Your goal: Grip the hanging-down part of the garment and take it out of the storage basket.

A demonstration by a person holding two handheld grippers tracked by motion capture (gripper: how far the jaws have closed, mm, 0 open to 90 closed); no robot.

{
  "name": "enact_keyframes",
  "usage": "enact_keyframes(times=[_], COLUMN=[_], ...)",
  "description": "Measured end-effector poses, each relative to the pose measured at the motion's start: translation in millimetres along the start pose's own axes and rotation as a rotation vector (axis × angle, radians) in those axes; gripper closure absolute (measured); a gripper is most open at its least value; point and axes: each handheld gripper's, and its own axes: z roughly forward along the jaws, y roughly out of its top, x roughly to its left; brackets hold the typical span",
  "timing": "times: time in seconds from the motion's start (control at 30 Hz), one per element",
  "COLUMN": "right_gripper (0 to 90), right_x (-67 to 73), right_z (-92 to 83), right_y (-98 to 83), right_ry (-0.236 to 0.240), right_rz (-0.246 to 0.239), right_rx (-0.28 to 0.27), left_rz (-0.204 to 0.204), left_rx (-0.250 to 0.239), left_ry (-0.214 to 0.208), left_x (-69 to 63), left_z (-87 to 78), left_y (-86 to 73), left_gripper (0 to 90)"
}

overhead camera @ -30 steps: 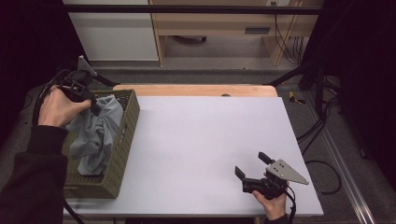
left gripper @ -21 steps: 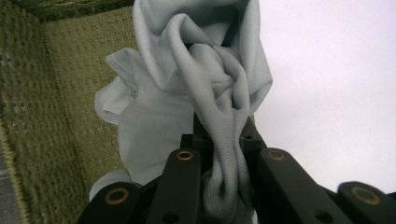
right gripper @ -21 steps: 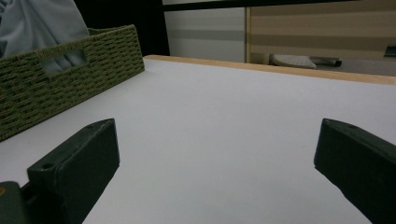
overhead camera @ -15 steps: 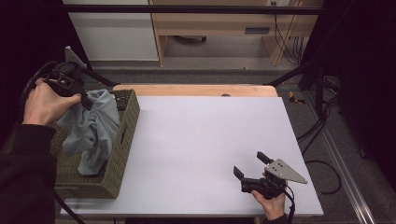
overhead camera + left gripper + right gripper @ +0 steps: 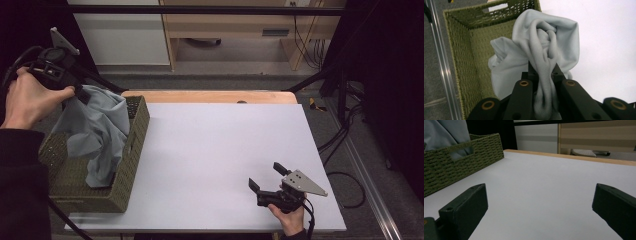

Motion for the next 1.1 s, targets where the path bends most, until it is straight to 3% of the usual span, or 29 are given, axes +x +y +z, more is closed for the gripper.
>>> enact_keyframes(times=[0.6,0.87,0.93,1.0,1.03,1.1], right_gripper=[0.4,0.3,0.3,0.3,0.3,0.3], right_x=[2.9,22.4,35.9,39.4,50.3,53.4], right_z=[5.6,24.9,38.3,41.6,52.5,56.5], right_y=[4.0,18.9,27.8,29.7,35.1,36.6], right_ry=[0.019,0.089,0.131,0.143,0.171,0.177], right_rz=[-0.003,-0.029,-0.04,-0.041,-0.042,-0.048], right_rx=[0.0,-0.014,-0.023,-0.027,-0.027,-0.028], left_rz=[0.0,-0.002,0.001,0.005,0.004,0.008], left_rx=[-0.094,-0.097,-0.089,-0.079,-0.077,-0.071], left_ry=[0.018,0.017,0.016,0.017,0.014,0.016], left_x=[-8.8,-9.8,-10.9,-12.1,-12.4,-12.9], left_z=[-60.7,-65.8,-64.0,-62.0,-61.2,-59.8], left_y=[8.5,11.4,13.0,14.1,14.5,15.1], left_gripper=[83.5,83.5,83.5,83.5,83.5,83.5])
